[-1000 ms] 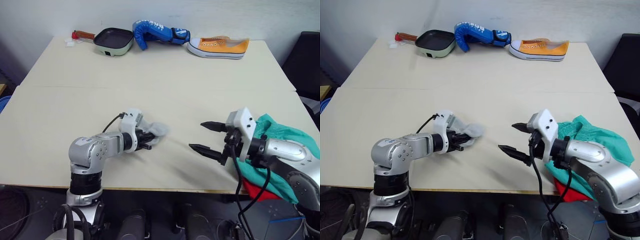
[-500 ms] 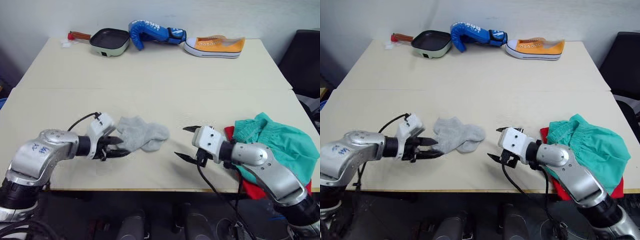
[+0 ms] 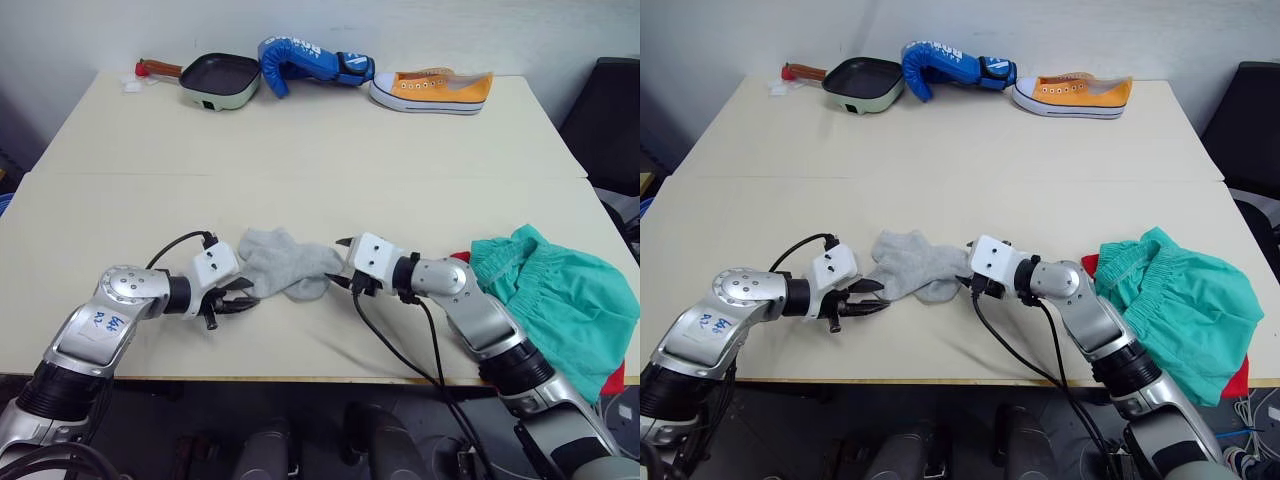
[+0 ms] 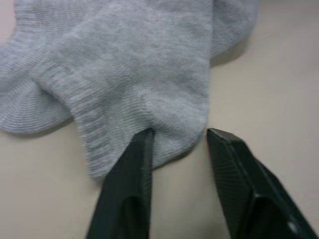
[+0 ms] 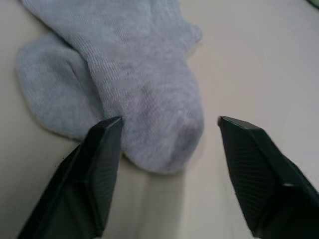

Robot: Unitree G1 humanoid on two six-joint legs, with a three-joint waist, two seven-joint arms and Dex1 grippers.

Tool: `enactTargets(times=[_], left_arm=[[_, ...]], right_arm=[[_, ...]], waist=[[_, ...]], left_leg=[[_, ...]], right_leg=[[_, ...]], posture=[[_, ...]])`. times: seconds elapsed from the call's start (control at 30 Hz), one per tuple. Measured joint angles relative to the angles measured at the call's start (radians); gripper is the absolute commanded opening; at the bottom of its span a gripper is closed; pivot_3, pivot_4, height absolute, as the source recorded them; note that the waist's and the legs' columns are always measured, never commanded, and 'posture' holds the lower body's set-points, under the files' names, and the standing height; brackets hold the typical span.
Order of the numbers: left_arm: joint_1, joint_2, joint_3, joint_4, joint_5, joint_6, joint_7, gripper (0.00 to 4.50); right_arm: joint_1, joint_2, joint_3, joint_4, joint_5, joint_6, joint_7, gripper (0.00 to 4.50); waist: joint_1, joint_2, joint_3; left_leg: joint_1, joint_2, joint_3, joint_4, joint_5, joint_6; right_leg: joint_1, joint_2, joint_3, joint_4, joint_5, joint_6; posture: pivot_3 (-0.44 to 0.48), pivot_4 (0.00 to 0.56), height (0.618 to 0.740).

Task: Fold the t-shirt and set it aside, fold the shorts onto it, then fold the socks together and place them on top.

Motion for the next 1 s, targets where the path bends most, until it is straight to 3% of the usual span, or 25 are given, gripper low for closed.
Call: enactTargets(times=[0.07,0.2,0.53,0.67,0.8,0.93,1.0], left_arm=[[-0.004,-0.007,0.003,0.007,0.003,0.004,0.001,0.09],[-0.003,-0.010,0.007,0.007,0.003,0.013,-0.004,0.00],[-0.035,-0.012,0.017,0.011,-0.048,0.078,-0.068,0.00],[-0.100,0.068,0.049,0.014,-0.091,0.075,-0.181,0.00],[-0.258,0.091,0.031,0.162,-0.034,-0.057,-0.256,0.00],[-0.399,0.043,-0.062,0.405,0.096,-0.295,-0.312,0.00],[-0.471,-0.023,-0.122,0.576,0.181,-0.462,-0.320,0.00]], right_arm=[[0.000,0.011,0.000,0.005,-0.001,-0.008,0.007,1.39],[0.000,0.016,-0.002,0.011,-0.009,-0.018,0.026,0.03],[0.000,0.009,-0.029,-0.012,-0.002,0.010,0.069,0.03],[0.006,-0.017,-0.098,-0.146,0.049,0.101,0.088,0.03],[0.050,-0.031,-0.124,-0.306,0.094,0.191,0.100,0.03],[0.106,-0.030,-0.097,-0.398,0.101,0.246,0.096,0.03],[0.131,-0.004,-0.071,-0.401,0.089,0.252,0.070,0.03]], waist=[[0.000,0.000,0.000],[-0.001,0.000,0.000],[0.000,0.000,0.000],[0.000,0.000,0.000],[0.002,0.000,0.000],[0.003,-0.001,0.000],[0.003,-0.001,-0.001]], left_leg=[[0.000,0.000,0.000,0.000,0.000,0.000],[0.000,0.000,0.000,0.000,0.000,0.000],[-0.002,0.000,0.000,0.001,0.000,0.000],[-0.003,0.000,-0.001,0.001,0.000,0.000],[-0.003,0.000,0.000,0.001,0.001,0.000],[-0.003,-0.001,0.001,0.001,0.001,0.000],[-0.003,-0.001,0.001,0.001,0.001,0.001]], right_leg=[[0.000,0.000,0.000,0.000,0.000,0.000],[0.000,0.000,0.000,0.000,0.000,0.000],[-0.001,0.000,0.000,0.001,0.000,0.000],[-0.003,0.000,0.000,0.001,0.000,0.000],[-0.002,0.001,0.000,0.002,0.000,0.000],[-0.002,0.001,0.000,0.002,0.000,0.000],[-0.003,0.001,0.000,0.002,0.000,0.000]], posture=[[0.000,0.150,0.740],[0.000,0.150,0.740],[0.000,0.150,0.740],[0.000,0.150,0.740],[0.000,0.150,0.740],[0.000,0.150,0.740],[0.000,0.150,0.740]])
